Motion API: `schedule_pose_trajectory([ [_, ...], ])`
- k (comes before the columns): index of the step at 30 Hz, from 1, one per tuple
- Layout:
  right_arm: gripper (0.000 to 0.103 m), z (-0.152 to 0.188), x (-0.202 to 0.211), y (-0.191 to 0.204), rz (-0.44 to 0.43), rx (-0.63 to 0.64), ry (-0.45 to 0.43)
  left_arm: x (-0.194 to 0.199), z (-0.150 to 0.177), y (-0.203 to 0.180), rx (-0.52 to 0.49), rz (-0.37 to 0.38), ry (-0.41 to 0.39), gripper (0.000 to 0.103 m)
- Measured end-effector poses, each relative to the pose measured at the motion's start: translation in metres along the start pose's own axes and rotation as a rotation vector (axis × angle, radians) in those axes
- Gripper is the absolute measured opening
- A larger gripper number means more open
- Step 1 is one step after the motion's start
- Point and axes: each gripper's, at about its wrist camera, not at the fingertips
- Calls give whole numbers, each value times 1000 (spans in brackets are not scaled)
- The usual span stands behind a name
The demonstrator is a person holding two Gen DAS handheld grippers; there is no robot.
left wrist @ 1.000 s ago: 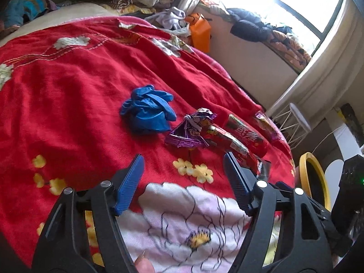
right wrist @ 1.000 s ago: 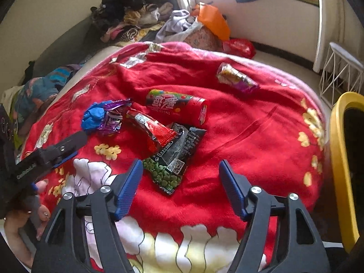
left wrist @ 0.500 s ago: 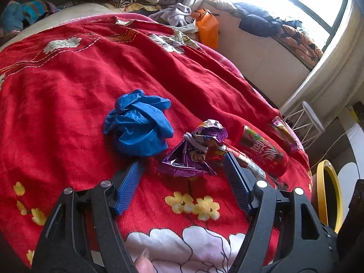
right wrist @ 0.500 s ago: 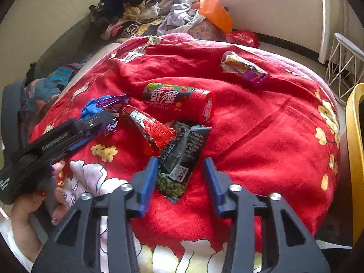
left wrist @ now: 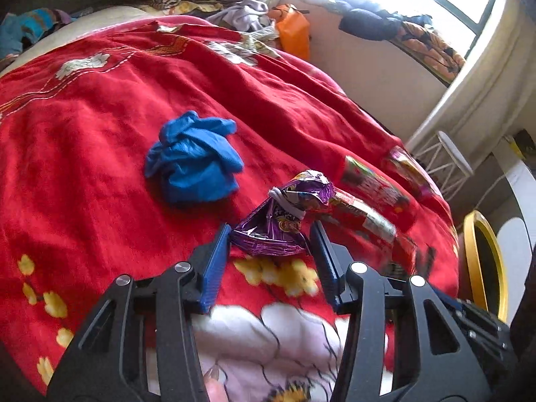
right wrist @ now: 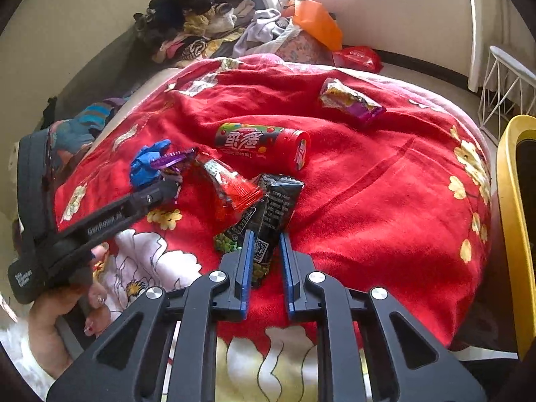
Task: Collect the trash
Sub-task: 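Grasp the purple candy wrapper with left tool while right tool grasps dark seaweed snack bag, then carry the purple wrapper and dark snack bag over the bin and open both tools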
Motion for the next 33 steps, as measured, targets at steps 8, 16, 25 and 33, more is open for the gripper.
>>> schedule_pose_trajectory([
  [8, 10, 8, 19, -3, -8, 15, -12, 19, 14, -4, 2, 32, -12, 40],
  [16, 9, 7, 42, -13, 25, 7, -71, 42, 19, -3, 0, 20, -51, 40],
  [25, 9, 2, 65, -14, 20, 19, -133, 73, 13, -4, -2, 32, -118, 40],
  [33, 9, -2, 89, -15, 9, 18, -186, 89, 6, -24, -47, 62, -157, 40],
])
Point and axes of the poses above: each gripper's, at about its wrist camera, not at the fingertips, and x roughly against the way its jaws point, y to its left, z to its underside, and after that the axes turned 10 degrees about -x, right-handed
